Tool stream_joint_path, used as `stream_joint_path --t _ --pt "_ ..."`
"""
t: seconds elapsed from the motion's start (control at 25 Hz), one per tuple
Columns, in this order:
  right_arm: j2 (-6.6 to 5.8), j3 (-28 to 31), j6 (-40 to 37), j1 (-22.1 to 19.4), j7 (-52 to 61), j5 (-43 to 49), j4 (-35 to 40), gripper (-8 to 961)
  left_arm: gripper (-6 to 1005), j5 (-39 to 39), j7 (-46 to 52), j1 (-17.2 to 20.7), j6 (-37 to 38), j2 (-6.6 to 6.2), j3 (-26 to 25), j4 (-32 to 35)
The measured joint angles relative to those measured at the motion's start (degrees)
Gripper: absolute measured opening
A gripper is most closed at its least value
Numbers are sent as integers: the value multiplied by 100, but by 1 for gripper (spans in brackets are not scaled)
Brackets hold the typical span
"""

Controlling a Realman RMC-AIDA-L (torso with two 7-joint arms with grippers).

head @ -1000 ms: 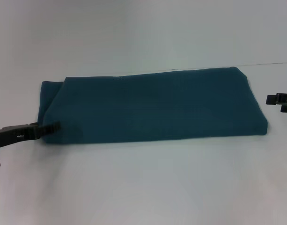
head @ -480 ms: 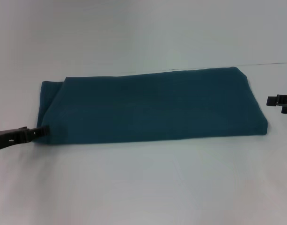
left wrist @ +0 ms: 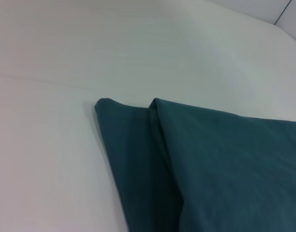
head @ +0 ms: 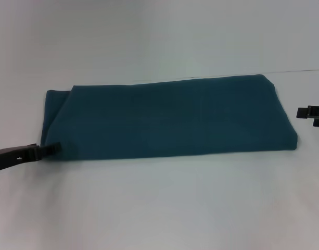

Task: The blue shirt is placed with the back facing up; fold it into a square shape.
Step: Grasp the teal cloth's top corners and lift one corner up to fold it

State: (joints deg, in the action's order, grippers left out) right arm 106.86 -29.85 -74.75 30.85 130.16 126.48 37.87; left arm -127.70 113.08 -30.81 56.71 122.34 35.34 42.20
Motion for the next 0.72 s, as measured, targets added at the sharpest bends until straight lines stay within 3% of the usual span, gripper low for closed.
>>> stream_joint_path --t 0.72 --pt "26 15 -5 -41 -8 -1 -8 793 780 -158 150 64 230 -7 16 278"
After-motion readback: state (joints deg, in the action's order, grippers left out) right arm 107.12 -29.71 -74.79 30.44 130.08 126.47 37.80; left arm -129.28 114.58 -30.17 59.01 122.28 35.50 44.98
